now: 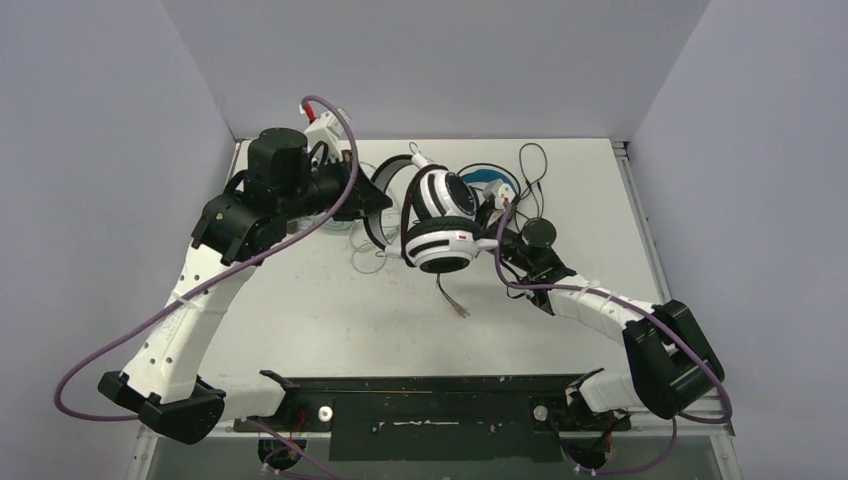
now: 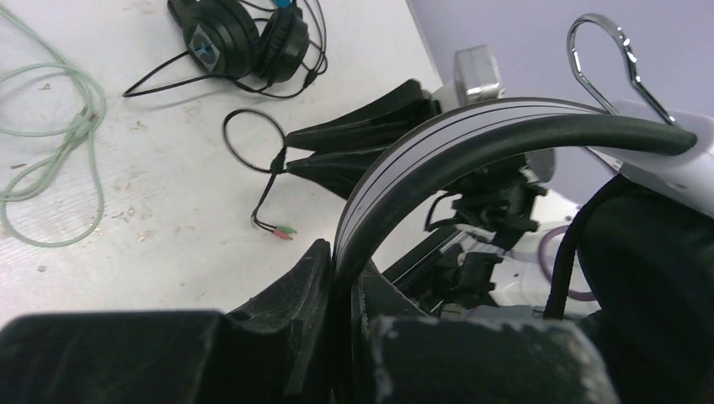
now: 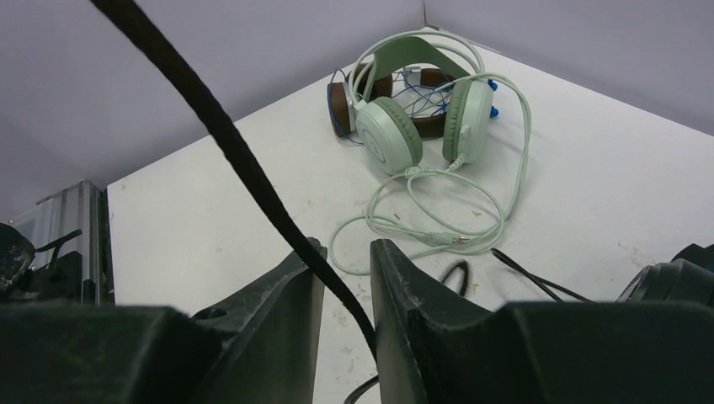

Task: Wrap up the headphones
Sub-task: Wrap the headphones cable around the headphones.

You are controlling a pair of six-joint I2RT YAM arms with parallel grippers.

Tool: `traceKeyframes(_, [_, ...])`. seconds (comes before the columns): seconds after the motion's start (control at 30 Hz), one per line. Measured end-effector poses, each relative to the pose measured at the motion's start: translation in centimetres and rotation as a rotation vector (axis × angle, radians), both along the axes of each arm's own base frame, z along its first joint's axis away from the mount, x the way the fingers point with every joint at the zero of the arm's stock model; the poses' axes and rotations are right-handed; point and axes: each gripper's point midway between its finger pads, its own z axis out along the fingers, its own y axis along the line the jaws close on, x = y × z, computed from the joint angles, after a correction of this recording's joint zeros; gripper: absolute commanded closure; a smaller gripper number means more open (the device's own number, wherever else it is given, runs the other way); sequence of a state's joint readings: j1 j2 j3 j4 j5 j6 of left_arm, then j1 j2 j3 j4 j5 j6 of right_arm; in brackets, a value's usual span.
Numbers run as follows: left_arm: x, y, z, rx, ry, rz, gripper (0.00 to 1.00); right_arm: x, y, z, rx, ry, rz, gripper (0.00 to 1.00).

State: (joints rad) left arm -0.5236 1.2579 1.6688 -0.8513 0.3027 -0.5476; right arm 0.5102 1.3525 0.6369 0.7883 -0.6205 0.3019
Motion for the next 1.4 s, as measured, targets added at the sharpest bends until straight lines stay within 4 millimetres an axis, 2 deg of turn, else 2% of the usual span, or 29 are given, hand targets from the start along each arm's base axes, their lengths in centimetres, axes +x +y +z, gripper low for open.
traceKeyframes(0.17, [0.5,0.0,2.6,-0.099,0.016,0.083,1.00,0.4,0.8,-0.8,0.012,0.007,0.028,0.73])
traceKeyframes(0.33, [1.2,0.3,4.9,-0.168,0.022,0.160,1.00,0.8,2.9,-2.8,0.006,0.047,0.071,0.74])
traceKeyframes(0.47, [2.5,0.8,5.9,-0.187,0.018,0.232,1.00,-0.5,5.4,-4.0,0.003,0.069,0.136,0.75])
traceKeyframes(0.6, [4.0,2.1,6.0,-0.166,0.015,0.323,1.00,-2.1,6.9,-4.7,-0.002,0.090,0.184,0.76])
traceKeyframes(0.77, [6.4,4.3,5.6,-0.125,0.014,0.451,1.00,-4.0,7.6,-4.7,0.007,0.095,0.218,0.79])
traceKeyframes(0.9, [8.6,6.6,3.8,-0.077,0.045,0.571,1.00,-7.1,7.6,-4.5,0.013,0.102,0.258,0.82])
traceKeyframes(0.97, [9.6,7.5,2.8,-0.055,0.066,0.616,1.00,-9.4,8.2,-3.3,0.028,0.084,0.303,0.81])
traceKeyframes(1.07, [10.4,8.2,1.1,-0.035,0.094,0.656,1.00,-11.7,8.7,-1.1,0.056,0.045,0.352,0.82])
traceKeyframes(1.2, [10.6,8.5,-0.1,-0.004,0.108,0.678,1.00,-11.8,8.1,0.1,0.059,0.028,0.318,0.86])
traceKeyframes(1.27, [10.7,8.8,-0.2,0.004,0.104,0.688,1.00,-11.4,7.8,0.0,0.046,0.034,0.285,0.76])
traceKeyframes(1.4, [10.7,9.2,0.0,0.009,0.091,0.707,1.00,-9.6,6.5,-0.8,-0.006,0.056,0.161,0.71])
